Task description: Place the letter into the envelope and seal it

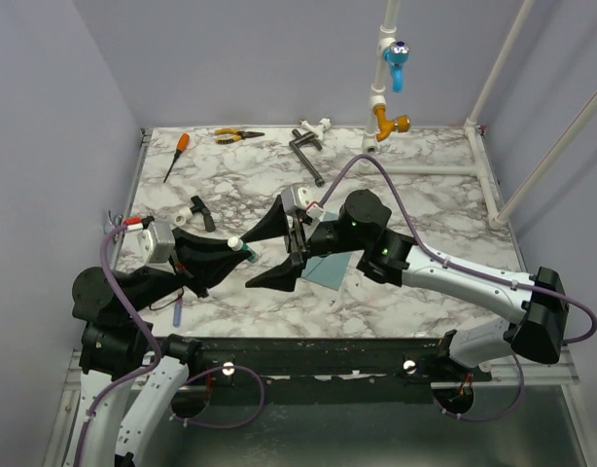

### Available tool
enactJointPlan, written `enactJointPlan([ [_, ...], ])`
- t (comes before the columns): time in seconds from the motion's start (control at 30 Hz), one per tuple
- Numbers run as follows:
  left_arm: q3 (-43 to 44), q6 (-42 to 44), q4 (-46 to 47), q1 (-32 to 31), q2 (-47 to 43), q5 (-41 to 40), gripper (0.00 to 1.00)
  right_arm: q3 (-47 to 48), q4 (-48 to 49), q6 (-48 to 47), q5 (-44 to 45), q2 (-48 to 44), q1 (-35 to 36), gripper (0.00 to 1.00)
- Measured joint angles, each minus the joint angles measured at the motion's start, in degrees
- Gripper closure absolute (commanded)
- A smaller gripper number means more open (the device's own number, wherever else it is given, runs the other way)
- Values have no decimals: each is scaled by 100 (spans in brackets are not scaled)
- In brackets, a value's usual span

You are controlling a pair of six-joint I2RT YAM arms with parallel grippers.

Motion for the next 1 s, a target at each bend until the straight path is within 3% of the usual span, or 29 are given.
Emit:
enactJointPlan([
  [0.2,7,-42,122,-2,0,339,100,133,179,175,-686,188,9,24],
  [0.6,103,-13,190,0,-7,433,100,90,861,1062,-1327,264,-455,24],
  [0.73,103,-9,192,-2,-7,433,100,90,981,1235,-1447,396,-455,38],
  [0.9,103,9,201,0,-7,433,100,90,1119,1453,-1580,527,-455,36],
  [1.0,103,28,201,-2,-7,433,100,92,1224,1554,-1628,553,-455,42],
])
